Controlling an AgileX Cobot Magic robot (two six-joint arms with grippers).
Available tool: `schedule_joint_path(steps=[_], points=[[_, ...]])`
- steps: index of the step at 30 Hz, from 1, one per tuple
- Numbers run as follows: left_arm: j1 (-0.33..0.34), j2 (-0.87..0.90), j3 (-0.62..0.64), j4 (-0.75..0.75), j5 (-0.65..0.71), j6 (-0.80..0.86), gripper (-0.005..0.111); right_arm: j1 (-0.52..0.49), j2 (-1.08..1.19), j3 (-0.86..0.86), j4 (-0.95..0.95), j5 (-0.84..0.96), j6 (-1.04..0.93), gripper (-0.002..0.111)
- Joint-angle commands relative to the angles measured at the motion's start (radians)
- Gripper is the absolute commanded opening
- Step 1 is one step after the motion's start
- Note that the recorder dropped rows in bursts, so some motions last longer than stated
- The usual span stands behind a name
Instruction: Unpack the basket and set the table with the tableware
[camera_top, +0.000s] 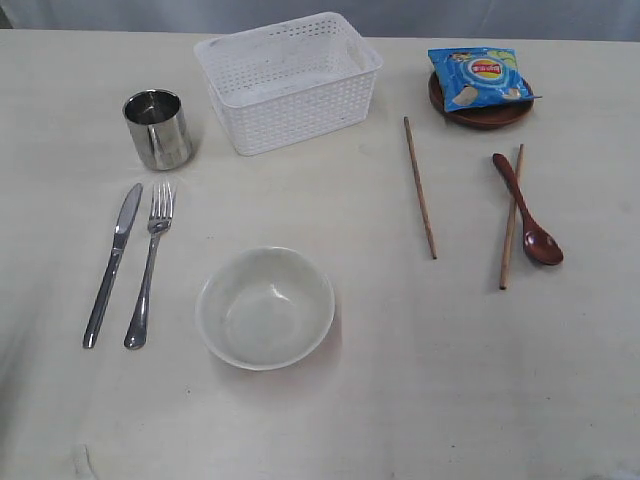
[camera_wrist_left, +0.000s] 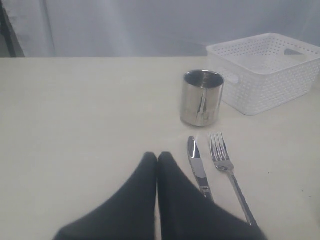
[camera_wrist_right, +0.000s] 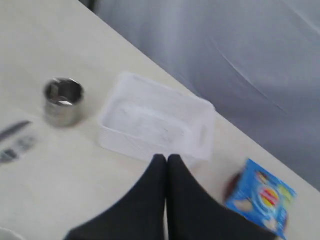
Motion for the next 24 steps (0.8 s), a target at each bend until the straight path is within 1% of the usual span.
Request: schedule_joint_path(steps=[1, 4, 7, 10, 14, 17, 21, 23, 24], points=[[0.002, -0.003, 0.003, 0.009, -0.011, -0.004, 0.0, -0.102, 0.029, 0.067, -0.162, 0.055, 0.17, -0.001], [0.002, -0.003, 0.003, 0.009, -0.011, -0.004, 0.0, -0.249, 0.066, 0.079, -0.09, 0.011, 0.162, -0.001], [0.002, -0.003, 0.003, 0.009, -0.011, -0.004, 0.0, -0.408, 0.119, 0.079, 0.038, -0.049, 0.083, -0.001], [0.002, -0.003, 0.003, 0.009, -0.011, -0.004, 0.0, -0.547, 0.185, 0.079, 0.18, -0.074, -0.004, -0.001], [0.002, -0.003, 0.003, 0.009, -0.011, -0.004, 0.0, -0.695, 0.297, 0.079, 0.345, -0.078, -0.12, -0.001], [0.002, -0.003, 0.003, 0.009, -0.011, -0.004, 0.0, -0.755, 0.378, 0.079, 0.442, -0.077, -0.206, 0.0], [0.002, -0.003, 0.003, 0.009, -0.011, -0.004, 0.0, -0.775, 0.459, 0.079, 0.507, -0.072, -0.262, 0.0], [0.002, -0.003, 0.003, 0.009, -0.011, -0.004, 0.0, -0.775, 0.488, 0.077, 0.528, -0.07, -0.275, 0.004], [0.002, -0.003, 0.003, 0.009, -0.011, -0.004, 0.0, -0.775, 0.505, 0.073, 0.555, -0.063, -0.29, 0.009]])
